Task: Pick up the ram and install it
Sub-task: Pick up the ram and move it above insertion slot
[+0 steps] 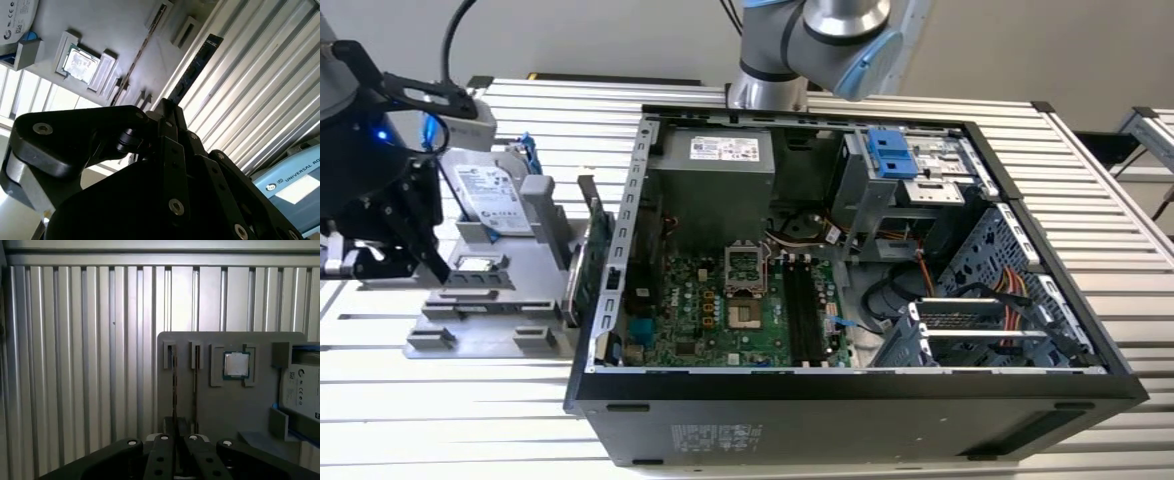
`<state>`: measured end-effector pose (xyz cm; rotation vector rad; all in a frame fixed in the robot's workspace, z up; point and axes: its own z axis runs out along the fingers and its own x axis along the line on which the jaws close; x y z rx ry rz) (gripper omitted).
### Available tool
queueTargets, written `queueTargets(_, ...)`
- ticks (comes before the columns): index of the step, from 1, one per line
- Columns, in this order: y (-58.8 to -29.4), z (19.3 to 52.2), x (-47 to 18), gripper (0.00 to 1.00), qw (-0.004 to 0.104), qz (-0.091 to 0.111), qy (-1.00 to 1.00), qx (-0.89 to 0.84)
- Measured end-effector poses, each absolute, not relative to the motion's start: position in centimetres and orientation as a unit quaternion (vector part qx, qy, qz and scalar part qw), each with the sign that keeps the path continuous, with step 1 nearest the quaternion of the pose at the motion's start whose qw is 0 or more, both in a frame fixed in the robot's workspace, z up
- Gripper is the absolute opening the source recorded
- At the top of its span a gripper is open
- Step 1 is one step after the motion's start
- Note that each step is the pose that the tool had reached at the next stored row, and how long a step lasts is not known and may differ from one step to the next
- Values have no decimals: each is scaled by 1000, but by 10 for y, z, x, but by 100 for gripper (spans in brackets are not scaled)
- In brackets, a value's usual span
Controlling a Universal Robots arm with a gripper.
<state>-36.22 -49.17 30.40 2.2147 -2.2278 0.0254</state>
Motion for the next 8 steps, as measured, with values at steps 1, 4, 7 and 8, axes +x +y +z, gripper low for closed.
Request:
queueTargets(1, -492, 305, -362, 0, 0, 8, -709, 705)
queueTargets(4, -492, 308, -362, 0, 0, 8, -709, 705)
queueTargets(7, -492, 310, -362, 0, 0, 8, -710, 705)
queueTargets(8, -492, 311, -362, 0, 0, 8, -710, 704)
